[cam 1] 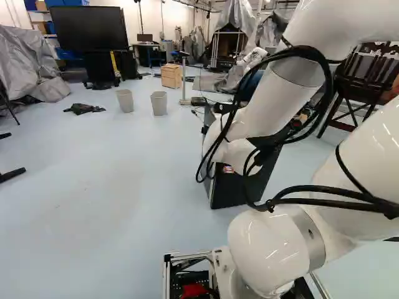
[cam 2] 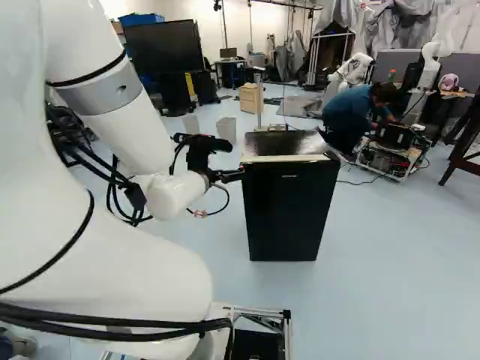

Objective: Grab a drink from the fridge

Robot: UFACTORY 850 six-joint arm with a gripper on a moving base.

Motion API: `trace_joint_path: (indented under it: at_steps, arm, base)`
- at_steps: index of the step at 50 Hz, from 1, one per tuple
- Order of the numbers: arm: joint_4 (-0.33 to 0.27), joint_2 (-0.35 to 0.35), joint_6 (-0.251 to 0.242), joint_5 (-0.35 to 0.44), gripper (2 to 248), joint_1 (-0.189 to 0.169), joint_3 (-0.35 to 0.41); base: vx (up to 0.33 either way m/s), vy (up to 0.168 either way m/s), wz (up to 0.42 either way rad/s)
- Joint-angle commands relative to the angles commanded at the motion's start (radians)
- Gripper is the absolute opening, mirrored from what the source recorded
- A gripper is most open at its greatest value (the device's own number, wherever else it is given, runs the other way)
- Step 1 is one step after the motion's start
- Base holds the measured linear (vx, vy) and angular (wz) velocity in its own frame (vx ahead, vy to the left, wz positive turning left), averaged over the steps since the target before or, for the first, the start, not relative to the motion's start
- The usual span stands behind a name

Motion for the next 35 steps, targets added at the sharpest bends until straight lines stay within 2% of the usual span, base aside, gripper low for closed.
trace_joint_path:
  at_steps: [35]
  arm:
    - [0.322,-0.228,0.0,0.093,247,0.118,-0.13]
  base:
    - [0.0,0.0,0.0]
